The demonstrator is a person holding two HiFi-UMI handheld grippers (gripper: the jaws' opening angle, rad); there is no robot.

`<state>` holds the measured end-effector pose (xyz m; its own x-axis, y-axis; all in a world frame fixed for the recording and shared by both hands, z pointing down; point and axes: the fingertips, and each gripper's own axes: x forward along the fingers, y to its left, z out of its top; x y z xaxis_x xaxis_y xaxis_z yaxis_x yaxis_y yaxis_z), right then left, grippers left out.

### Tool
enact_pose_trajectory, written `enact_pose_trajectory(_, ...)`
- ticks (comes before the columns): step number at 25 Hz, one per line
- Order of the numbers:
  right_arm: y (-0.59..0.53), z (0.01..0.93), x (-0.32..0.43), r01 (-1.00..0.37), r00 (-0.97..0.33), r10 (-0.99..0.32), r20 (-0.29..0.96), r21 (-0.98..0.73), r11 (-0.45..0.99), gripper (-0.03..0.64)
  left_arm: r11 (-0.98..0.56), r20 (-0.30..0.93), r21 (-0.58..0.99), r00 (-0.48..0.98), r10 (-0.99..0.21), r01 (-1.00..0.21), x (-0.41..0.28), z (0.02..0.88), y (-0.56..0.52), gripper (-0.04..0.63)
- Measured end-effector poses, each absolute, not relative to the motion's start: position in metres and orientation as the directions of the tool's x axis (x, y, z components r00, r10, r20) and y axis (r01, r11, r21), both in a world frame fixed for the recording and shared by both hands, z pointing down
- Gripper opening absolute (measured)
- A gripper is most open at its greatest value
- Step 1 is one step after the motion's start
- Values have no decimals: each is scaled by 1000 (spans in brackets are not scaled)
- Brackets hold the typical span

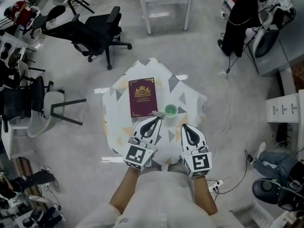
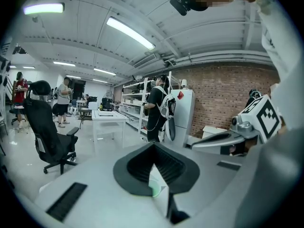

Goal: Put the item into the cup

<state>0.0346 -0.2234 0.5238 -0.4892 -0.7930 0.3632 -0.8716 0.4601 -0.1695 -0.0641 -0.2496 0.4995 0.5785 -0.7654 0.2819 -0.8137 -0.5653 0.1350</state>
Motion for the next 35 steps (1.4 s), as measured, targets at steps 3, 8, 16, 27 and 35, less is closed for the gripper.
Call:
enact_pose_trajectory(3,-230,528,35,-866,-498,-786,368,-170,469,6,-567,299,137,580,-758,-812,-60,509,-254,11)
enact_pose_trajectory(8,-236,547,37,-861,-507,-766,395,-183,475,6,-566,334,140,577,-745,-812,-55,529,-260,11)
enact_pose_trajectory(16,-244,578,40,-858,-511,-739,438,-213,467,6,-566,390,156,577,-718,-810,-50,561,-266,11)
enact_pose_trajectory(27,-253,607,45,-862,-505,-717,480,-232,451,6,-561,441,184,578,-687,-807,-42,596,-273,11)
enact_pose_trajectory(35,-256,624,46,-863,-503,-698,510,-241,445,6,-566,478,192,580,-660,-802,-38,619,-276,11)
